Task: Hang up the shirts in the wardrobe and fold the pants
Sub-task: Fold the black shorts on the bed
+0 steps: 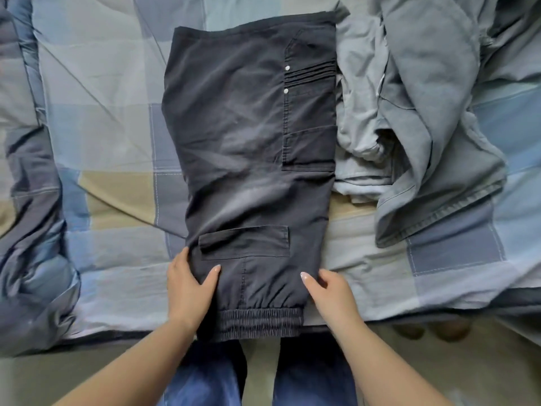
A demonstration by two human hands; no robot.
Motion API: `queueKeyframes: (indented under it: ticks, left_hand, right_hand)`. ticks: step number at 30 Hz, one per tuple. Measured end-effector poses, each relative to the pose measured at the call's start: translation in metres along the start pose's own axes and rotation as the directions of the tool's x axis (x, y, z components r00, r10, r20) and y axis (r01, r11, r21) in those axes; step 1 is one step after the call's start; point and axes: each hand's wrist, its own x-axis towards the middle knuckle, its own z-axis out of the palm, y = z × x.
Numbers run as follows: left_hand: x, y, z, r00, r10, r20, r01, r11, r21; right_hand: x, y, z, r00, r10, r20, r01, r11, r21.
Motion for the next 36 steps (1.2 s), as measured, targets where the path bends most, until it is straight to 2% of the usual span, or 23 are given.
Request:
queueKeyframes:
  ticks: [2, 3, 6, 8, 11, 14, 17, 20, 22, 25, 27, 28, 29, 30, 32, 34, 36]
  left_hand:
    - [-0.015, -0.020, 0.000, 0.976, -0.181, 0.120, 0.204, 0.955, -0.214]
    - [-0.020, -0.027, 0.001, 0.956, -0.233, 0.180, 0.278, 0.916, -0.288]
    - [-0.023, -0.037, 0.003, 0.937, -0.233, 0.261, 0.321, 0.870, -0.374]
    - [-0.020, -0.035, 0.001, 0.932, -0.218, 0.290, 0.328, 0.847, -0.418]
    - [-0.017, -0.032, -0.004, 0.909, -0.185, 0.373, 0.356, 0.809, -0.468]
    - [-0.026, -0.035, -0.005, 0.866, -0.147, 0.478, 0.408, 0.759, -0.507]
    - [-0.039, -0.038, -0.009, 0.845, -0.148, 0.515, 0.458, 0.699, -0.550]
    - [-0.052, -0.046, -0.016, 0.805, -0.199, 0.559, 0.530, 0.666, -0.525]
    - [-0.069, -0.056, -0.021, 0.755, -0.279, 0.594, 0.596, 0.670, -0.442]
    - [-0.091, -0.075, -0.028, 0.666, -0.427, 0.612, 0.691, 0.661, -0.292]
    - [-0.103, -0.083, -0.033, 0.624, -0.480, 0.617, 0.734, 0.631, -0.251]
    - [-0.109, -0.083, -0.036, 0.628, -0.477, 0.615, 0.730, 0.636, -0.252]
    - [-0.113, -0.083, -0.040, 0.665, -0.456, 0.591, 0.689, 0.681, -0.250]
    - [-0.114, -0.080, -0.045, 0.736, -0.414, 0.536, 0.600, 0.766, -0.232]
    - [-0.112, -0.069, -0.060, 0.886, -0.218, 0.410, 0.308, 0.937, -0.167]
    - [-0.104, -0.045, -0.074, 0.911, -0.072, 0.405, 0.179, 0.956, -0.232]
    - [-0.089, -0.021, -0.084, 0.886, -0.074, 0.458, 0.238, 0.920, -0.312]
  right_hand:
    - [-0.003, 0.005, 0.001, 0.999, -0.028, -0.020, 0.027, 0.998, -0.050]
    - [-0.005, 0.006, 0.002, 1.000, -0.011, 0.010, 0.012, 1.000, -0.009]
    - [-0.012, 0.010, 0.012, 0.974, 0.104, 0.203, -0.127, 0.986, 0.104]
    - [-0.016, 0.012, 0.018, 0.965, 0.117, 0.236, -0.143, 0.985, 0.094]
    - [-0.015, 0.008, 0.019, 0.989, 0.100, 0.113, -0.102, 0.995, 0.019]
    - [-0.019, 0.007, 0.017, 0.991, 0.132, 0.029, -0.135, 0.986, 0.100]
    - [-0.028, 0.006, 0.013, 0.983, 0.185, -0.011, -0.182, 0.974, 0.136]
    - [-0.037, 0.008, 0.008, 0.964, 0.263, 0.042, -0.266, 0.949, 0.171]
    - [-0.053, 0.016, 0.009, 0.930, 0.358, 0.082, -0.367, 0.915, 0.167]
    - [-0.085, 0.032, 0.013, 0.827, 0.528, 0.193, -0.557, 0.814, 0.165]
    - [-0.106, 0.039, 0.011, 0.769, 0.591, 0.244, -0.632, 0.761, 0.149]
    - [-0.114, 0.042, 0.009, 0.763, 0.597, 0.247, -0.640, 0.751, 0.163]
    - [-0.121, 0.042, 0.006, 0.773, 0.584, 0.249, -0.630, 0.753, 0.190]
    - [-0.125, 0.040, 0.003, 0.802, 0.546, 0.243, -0.595, 0.767, 0.239]
    - [-0.128, 0.026, -0.005, 0.887, 0.431, 0.168, -0.462, 0.823, 0.330]
    - [-0.125, 0.005, -0.013, 0.946, 0.315, 0.082, -0.323, 0.879, 0.350]
    - [-0.117, -0.021, -0.019, 0.967, 0.240, 0.084, -0.254, 0.907, 0.336]
